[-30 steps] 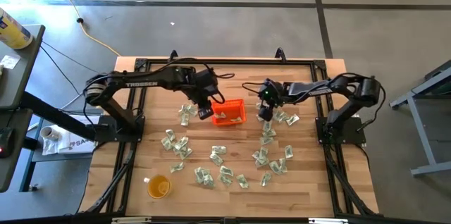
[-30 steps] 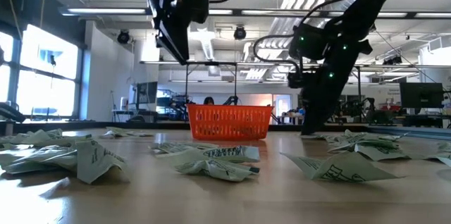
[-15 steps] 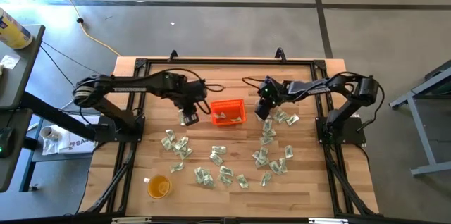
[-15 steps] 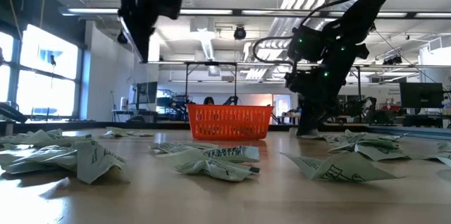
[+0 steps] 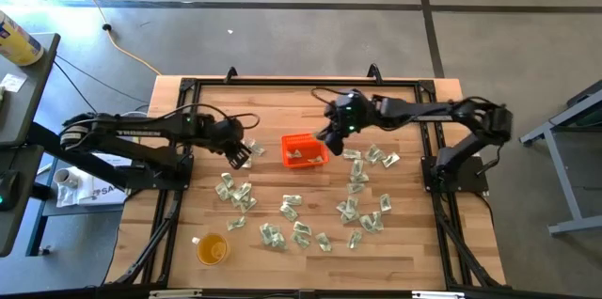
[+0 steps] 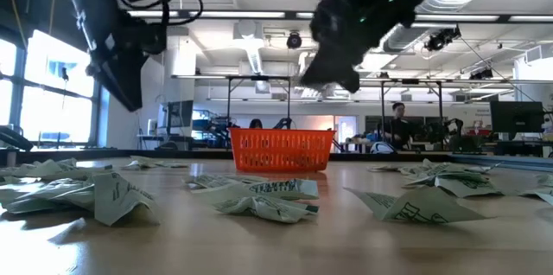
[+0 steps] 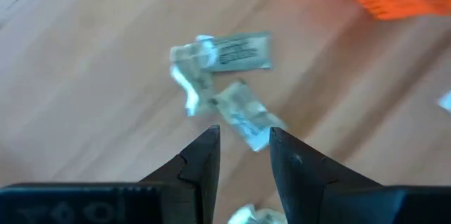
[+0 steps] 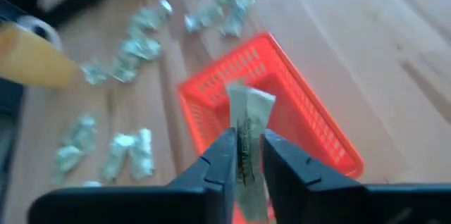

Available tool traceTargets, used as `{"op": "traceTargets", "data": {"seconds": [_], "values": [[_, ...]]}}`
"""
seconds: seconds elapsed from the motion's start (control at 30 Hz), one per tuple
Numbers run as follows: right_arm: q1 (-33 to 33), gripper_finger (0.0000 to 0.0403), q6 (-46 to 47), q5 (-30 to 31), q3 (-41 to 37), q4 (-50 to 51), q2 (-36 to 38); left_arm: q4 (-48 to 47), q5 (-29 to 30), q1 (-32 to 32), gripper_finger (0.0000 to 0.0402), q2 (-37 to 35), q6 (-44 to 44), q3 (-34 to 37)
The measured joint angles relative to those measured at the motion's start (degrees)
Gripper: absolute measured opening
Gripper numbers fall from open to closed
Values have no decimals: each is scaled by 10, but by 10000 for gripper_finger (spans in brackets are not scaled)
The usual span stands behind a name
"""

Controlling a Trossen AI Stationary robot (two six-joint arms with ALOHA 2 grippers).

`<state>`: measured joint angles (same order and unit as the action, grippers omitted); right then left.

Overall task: Pick and place Stevia / Truvia into bins
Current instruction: Put the stevia packet into the basket

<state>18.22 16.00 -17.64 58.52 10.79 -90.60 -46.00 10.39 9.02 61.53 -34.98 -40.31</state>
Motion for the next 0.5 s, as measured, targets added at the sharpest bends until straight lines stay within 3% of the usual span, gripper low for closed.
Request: {"op": "traceTargets", "data": {"seconds": [0.13, 0.3, 0.5], "values": [[-5, 111, -8, 6, 71, 56, -63, 10, 41, 0, 159, 6, -17, 22], [-7, 187, -31, 15, 114, 136, -104, 85, 57, 0, 159, 6, 26, 30], [-16, 256, -68, 93, 121, 174, -67, 142, 51, 0, 159, 36, 234, 31]]}}
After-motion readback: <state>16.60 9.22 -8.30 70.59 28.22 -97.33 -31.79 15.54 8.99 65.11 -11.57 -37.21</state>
